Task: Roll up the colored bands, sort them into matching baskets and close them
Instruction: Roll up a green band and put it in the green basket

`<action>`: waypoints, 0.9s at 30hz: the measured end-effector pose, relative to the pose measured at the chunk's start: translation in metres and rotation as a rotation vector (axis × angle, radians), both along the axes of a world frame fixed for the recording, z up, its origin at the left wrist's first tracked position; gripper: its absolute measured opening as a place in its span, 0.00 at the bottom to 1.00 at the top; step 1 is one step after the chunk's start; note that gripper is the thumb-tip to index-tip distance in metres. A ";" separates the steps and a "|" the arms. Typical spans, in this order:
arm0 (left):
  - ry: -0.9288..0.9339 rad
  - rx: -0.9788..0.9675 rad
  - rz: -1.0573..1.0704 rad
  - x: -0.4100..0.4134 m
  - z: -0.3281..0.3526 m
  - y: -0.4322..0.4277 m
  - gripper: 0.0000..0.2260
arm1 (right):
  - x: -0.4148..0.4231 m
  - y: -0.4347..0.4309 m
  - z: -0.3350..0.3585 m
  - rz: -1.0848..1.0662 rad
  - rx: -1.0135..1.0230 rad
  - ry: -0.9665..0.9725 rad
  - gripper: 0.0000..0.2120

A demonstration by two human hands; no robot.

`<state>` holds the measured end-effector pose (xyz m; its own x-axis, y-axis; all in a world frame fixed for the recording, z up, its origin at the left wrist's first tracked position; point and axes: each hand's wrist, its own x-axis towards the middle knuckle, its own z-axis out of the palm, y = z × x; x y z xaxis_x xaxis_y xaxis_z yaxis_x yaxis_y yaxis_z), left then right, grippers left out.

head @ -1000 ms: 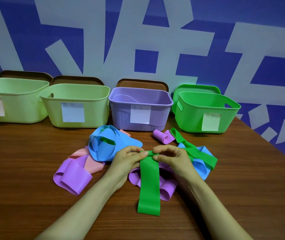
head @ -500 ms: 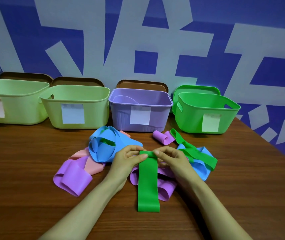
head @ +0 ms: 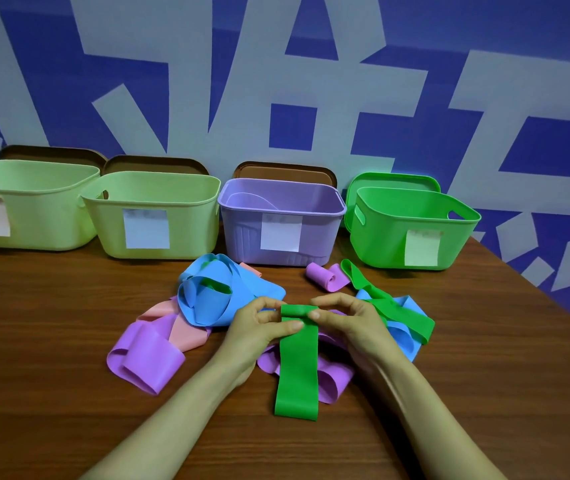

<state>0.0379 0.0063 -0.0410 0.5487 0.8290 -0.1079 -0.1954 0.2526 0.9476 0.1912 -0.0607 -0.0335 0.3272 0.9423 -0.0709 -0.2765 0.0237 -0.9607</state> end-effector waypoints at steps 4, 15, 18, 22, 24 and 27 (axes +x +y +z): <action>-0.022 -0.022 -0.006 0.000 0.003 0.001 0.13 | 0.001 0.000 -0.001 -0.008 0.027 -0.052 0.10; -0.058 -0.010 0.030 0.001 0.002 0.002 0.08 | 0.001 -0.001 -0.003 0.056 0.058 -0.171 0.16; -0.061 0.014 0.050 0.000 0.003 0.002 0.09 | -0.002 -0.001 -0.004 0.074 0.002 -0.161 0.11; -0.052 0.037 0.059 0.000 0.002 0.002 0.13 | -0.002 -0.001 -0.006 0.059 0.030 -0.172 0.05; -0.032 0.004 0.021 0.001 0.000 0.001 0.16 | 0.000 -0.002 -0.006 0.041 0.049 -0.140 0.07; 0.015 -0.016 -0.025 0.001 -0.001 0.000 0.15 | 0.000 -0.002 -0.005 0.033 0.050 -0.064 0.09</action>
